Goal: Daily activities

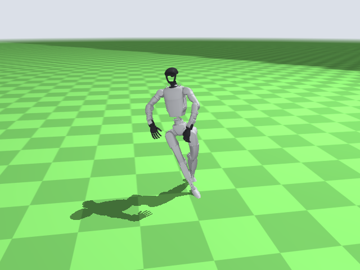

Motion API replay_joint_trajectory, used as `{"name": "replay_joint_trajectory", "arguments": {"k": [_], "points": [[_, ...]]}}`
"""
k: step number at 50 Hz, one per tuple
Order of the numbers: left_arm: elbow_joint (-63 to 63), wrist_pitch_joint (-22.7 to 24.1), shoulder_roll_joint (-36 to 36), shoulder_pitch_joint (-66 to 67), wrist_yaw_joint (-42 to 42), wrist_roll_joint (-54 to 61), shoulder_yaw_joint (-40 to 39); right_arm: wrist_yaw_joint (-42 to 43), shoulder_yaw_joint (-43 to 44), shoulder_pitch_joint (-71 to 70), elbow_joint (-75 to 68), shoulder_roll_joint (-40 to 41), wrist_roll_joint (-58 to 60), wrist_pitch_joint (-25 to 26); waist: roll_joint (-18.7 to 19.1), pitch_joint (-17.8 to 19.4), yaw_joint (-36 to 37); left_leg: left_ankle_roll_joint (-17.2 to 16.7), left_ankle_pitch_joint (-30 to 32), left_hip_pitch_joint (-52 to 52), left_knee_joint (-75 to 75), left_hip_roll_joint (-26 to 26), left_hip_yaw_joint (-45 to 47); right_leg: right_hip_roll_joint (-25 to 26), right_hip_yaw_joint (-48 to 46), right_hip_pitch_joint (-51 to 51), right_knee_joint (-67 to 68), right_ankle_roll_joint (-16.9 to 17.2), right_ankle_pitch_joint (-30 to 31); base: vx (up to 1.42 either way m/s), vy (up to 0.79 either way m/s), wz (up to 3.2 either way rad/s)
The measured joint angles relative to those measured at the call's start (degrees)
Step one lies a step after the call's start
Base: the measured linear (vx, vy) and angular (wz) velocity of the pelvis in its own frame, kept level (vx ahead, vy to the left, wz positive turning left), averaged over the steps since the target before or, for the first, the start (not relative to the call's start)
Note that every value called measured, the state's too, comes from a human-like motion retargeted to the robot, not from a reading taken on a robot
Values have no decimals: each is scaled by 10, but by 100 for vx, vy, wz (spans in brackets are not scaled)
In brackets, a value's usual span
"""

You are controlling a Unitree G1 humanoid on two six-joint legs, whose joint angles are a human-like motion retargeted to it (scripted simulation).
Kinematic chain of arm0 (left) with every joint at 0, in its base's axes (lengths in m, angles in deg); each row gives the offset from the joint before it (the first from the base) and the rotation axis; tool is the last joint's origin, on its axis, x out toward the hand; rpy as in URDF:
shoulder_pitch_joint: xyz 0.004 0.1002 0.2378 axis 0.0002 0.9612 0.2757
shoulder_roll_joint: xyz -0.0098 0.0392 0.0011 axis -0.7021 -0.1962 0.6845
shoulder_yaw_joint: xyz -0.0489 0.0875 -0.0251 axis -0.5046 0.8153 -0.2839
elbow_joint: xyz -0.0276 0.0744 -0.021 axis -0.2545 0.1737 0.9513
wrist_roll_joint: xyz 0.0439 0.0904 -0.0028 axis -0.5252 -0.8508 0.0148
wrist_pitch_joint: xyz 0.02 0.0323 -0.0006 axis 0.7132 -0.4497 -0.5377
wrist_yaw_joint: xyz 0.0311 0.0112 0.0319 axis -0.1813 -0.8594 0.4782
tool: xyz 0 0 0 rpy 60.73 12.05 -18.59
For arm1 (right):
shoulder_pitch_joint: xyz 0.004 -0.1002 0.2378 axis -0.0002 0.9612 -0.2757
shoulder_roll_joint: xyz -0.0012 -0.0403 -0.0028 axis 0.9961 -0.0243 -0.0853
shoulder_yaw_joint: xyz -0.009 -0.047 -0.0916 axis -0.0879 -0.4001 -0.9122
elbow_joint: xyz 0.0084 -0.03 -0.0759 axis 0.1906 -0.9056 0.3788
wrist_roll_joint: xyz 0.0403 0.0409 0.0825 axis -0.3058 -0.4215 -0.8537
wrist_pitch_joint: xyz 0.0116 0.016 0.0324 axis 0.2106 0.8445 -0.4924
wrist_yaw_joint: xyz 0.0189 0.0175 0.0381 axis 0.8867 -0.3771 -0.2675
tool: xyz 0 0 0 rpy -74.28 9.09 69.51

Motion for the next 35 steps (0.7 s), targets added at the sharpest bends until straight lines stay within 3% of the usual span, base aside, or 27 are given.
{"name": "replay_joint_trajectory", "arguments": {"k": [3, 8, 14, 18, 26, 35], "points": [[-33, 2, -25, -3, 18, 9, 0, 12, -3, -5, -25, 16, -8, -5, -30, 17, 23, -64, 31, -15, 64, 13, -64, -14, 6, 17, 0, 0, 2, -1, -21, -75], [-53, 4, -46, 4, 32, 24, -1, 14, -1, -1, -39, 33, -15, -4, -27, 45, 49, -93, 32, -49, 215, 80, -99, 16, 9, 52, 1, 0, 16, -7, -7, -76], [-79, 6, -70, 21, 40, 40, -34, 14, 32, 3, -40, 41, -18, -3, 17, 73, 63, -176, 32, -133, 413, 176, -200, 94, 5, 68, 1, 0, 43, -9, -5, -65], [-107, 4, -82, 48, 33, 50, -87, 7, 70, 7, -25, 32, -16, -3, 59, 73, 61, -247, 32, -206, 507, 200, -283, 138, -4, 49, -1, 0, 67, -6, 1, -49], [-166, -7, -81, 131, 5, 81, -228, -9, 159, 42, 39, 5, 7, -7, 84, 52, 37, -263, 32, -277, 551, 161, -325, 140, -12, 10, -1, 0, 72, 2, 8, -28], [-212, -20, -47, 154, -10, 100, -365, -2, 260, 95, 127, 14, 58, -15, 89, 56, 2, -273, 32, -298, 567, 99, -347, 140, -7, 9, 2, 0, 72, 2, 8, -42]]}}
